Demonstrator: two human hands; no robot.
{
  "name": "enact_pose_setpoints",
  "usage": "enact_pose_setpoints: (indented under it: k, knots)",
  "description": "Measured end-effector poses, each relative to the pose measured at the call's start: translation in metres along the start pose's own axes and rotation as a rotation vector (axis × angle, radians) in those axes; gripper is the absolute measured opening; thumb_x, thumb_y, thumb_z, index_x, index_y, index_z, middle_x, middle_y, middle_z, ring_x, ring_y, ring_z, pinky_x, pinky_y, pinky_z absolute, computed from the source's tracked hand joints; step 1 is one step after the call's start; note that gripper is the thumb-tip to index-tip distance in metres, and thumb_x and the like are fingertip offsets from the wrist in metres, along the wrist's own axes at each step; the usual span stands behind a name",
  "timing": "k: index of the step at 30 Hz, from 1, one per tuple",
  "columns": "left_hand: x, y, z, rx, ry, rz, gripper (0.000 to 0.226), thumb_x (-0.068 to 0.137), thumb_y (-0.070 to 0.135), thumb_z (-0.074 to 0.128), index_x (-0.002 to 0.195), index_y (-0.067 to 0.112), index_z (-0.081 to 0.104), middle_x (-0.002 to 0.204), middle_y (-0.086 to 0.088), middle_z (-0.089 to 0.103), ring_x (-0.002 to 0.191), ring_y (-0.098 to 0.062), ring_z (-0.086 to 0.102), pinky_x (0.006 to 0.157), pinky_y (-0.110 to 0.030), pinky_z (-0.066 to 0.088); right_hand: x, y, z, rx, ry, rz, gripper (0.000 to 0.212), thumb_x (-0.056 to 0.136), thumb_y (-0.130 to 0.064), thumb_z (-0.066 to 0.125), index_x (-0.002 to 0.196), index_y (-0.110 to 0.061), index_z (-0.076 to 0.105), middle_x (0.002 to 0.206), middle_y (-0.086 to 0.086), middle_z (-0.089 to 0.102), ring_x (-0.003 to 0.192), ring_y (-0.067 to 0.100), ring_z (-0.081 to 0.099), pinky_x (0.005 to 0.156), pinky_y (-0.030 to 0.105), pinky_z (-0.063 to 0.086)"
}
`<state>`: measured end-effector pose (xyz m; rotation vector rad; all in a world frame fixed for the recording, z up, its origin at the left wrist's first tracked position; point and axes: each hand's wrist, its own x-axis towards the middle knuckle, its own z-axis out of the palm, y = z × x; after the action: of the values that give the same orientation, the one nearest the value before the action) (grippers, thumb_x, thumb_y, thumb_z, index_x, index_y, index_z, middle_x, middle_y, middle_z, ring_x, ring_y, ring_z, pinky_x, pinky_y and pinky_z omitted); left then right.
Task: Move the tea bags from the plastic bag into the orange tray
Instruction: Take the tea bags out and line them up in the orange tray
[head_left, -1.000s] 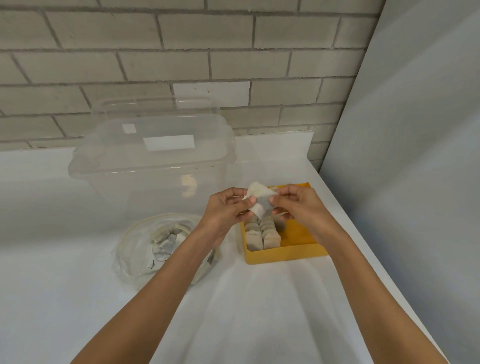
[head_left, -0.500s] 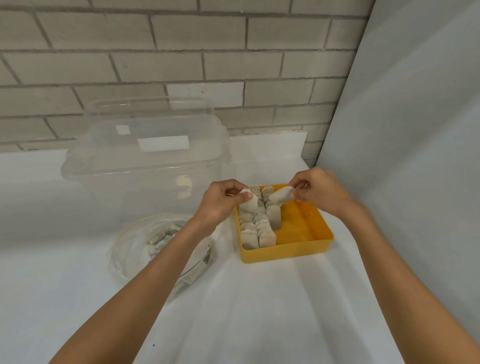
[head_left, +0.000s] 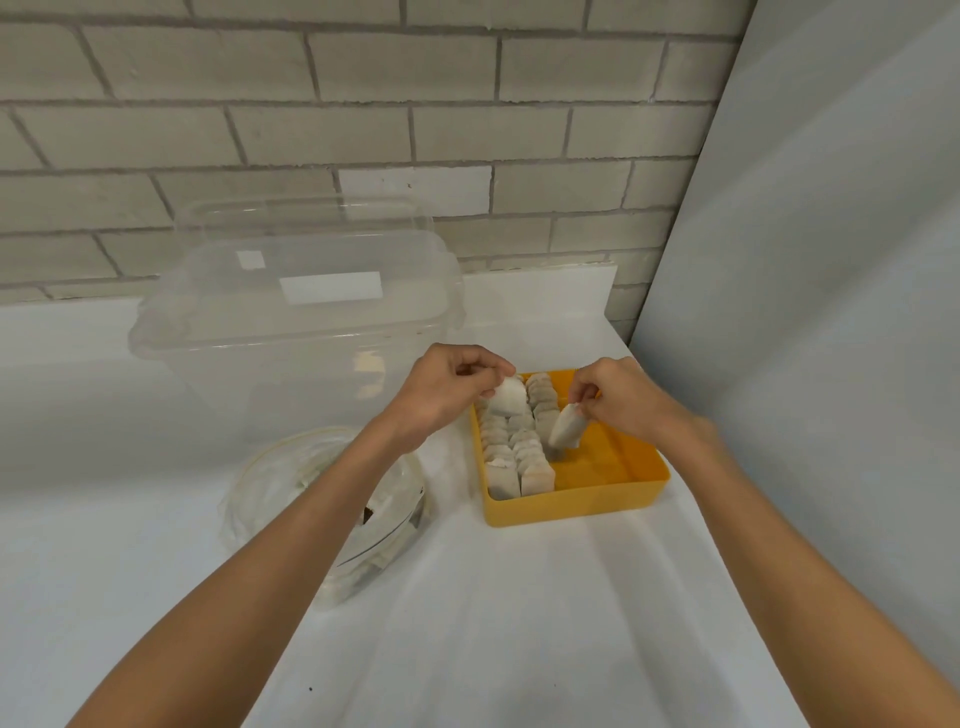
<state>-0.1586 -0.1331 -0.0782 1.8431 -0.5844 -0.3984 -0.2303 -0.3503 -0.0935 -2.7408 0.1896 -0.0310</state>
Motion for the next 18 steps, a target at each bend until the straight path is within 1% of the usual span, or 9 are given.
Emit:
enact_pose_setpoints:
  k: [2,4,5,7,9,13,15,17,18]
  knots:
    - [0.001,0.004,-0.001,0.042,-0.030,-0.006,0.025,0.090,0.010,0.053,0.098,0.020,0.075,0.084,0.008,0.071,0.079,-0.004,0.066,0.073,-0.014,0.047,0.006,0.001,0.009,-0.038,-0.048,0.010,0.019,0.083,-0.001,0.061,0.085,-0.015,0.072,0.092,0.003,0.066,0.090,0.021,0.061,0.078,0.036,0.054]
    - [0.001,0.007,-0.002,0.064,-0.061,-0.008,0.030,0.091,0.007,0.050,0.101,0.021,0.074,0.089,0.004,0.072,0.085,-0.003,0.067,0.081,-0.015,0.048,0.010,-0.001,0.019,-0.073,-0.101,0.005,0.020,0.083,0.000,0.060,0.085,-0.015,0.073,0.093,0.003,0.066,0.091,0.020,0.061,0.079,0.035,0.053]
    - [0.001,0.007,-0.002,0.076,-0.067,-0.001,0.030,0.091,0.005,0.050,0.101,0.021,0.074,0.091,0.002,0.072,0.086,-0.003,0.067,0.081,-0.014,0.047,0.012,-0.002,0.024,-0.085,-0.119,0.002,0.020,0.084,0.001,0.060,0.086,-0.014,0.073,0.094,0.004,0.067,0.091,0.020,0.061,0.078,0.035,0.053]
    - [0.002,0.007,-0.003,0.121,-0.060,0.028,0.031,0.090,0.001,0.052,0.101,0.019,0.073,0.091,-0.001,0.072,0.087,-0.005,0.068,0.078,-0.009,0.046,0.015,-0.002,0.032,-0.097,-0.125,0.009,0.018,0.086,0.000,0.061,0.088,-0.014,0.073,0.094,0.004,0.065,0.090,0.021,0.061,0.074,0.032,0.052]
    - [0.002,0.006,-0.004,0.175,-0.044,0.057,0.029,0.087,-0.003,0.057,0.101,0.017,0.073,0.088,-0.001,0.071,0.083,-0.005,0.068,0.074,-0.003,0.044,0.017,-0.002,0.038,-0.087,-0.096,0.026,0.017,0.088,-0.002,0.060,0.092,-0.013,0.072,0.096,0.004,0.065,0.090,0.021,0.061,0.071,0.029,0.050]
    - [0.002,0.007,-0.007,0.258,-0.033,0.092,0.018,0.085,0.005,0.067,0.098,0.015,0.075,0.083,0.000,0.071,0.080,-0.005,0.065,0.072,0.002,0.041,0.018,0.002,0.045,-0.046,-0.038,0.046,0.020,0.089,-0.002,0.056,0.094,-0.013,0.072,0.104,0.007,0.068,0.091,0.021,0.062,0.076,0.035,0.054]
    - [0.002,0.008,-0.008,0.298,-0.037,0.112,0.014,0.085,0.009,0.068,0.096,0.014,0.075,0.079,0.005,0.070,0.078,-0.003,0.064,0.069,0.002,0.040,0.017,0.003,0.047,-0.012,-0.028,0.053,0.020,0.090,-0.002,0.056,0.095,-0.013,0.072,0.104,0.007,0.069,0.091,0.020,0.062,0.077,0.035,0.054]
    - [0.002,0.011,-0.007,0.365,-0.046,0.145,0.010,0.087,0.013,0.068,0.094,0.015,0.075,0.076,0.014,0.065,0.075,0.003,0.060,0.067,0.002,0.038,0.016,0.004,0.048,0.028,-0.018,0.054,0.018,0.090,-0.003,0.056,0.096,-0.011,0.071,0.103,0.007,0.069,0.090,0.020,0.061,0.076,0.031,0.053]
    - [0.002,0.013,-0.006,0.409,-0.060,0.158,0.009,0.087,0.015,0.068,0.094,0.015,0.074,0.077,0.017,0.062,0.076,0.004,0.058,0.068,0.000,0.038,0.016,0.005,0.048,0.050,-0.013,0.055,0.017,0.090,-0.003,0.056,0.097,-0.010,0.071,0.102,0.007,0.069,0.088,0.018,0.060,0.074,0.029,0.051]
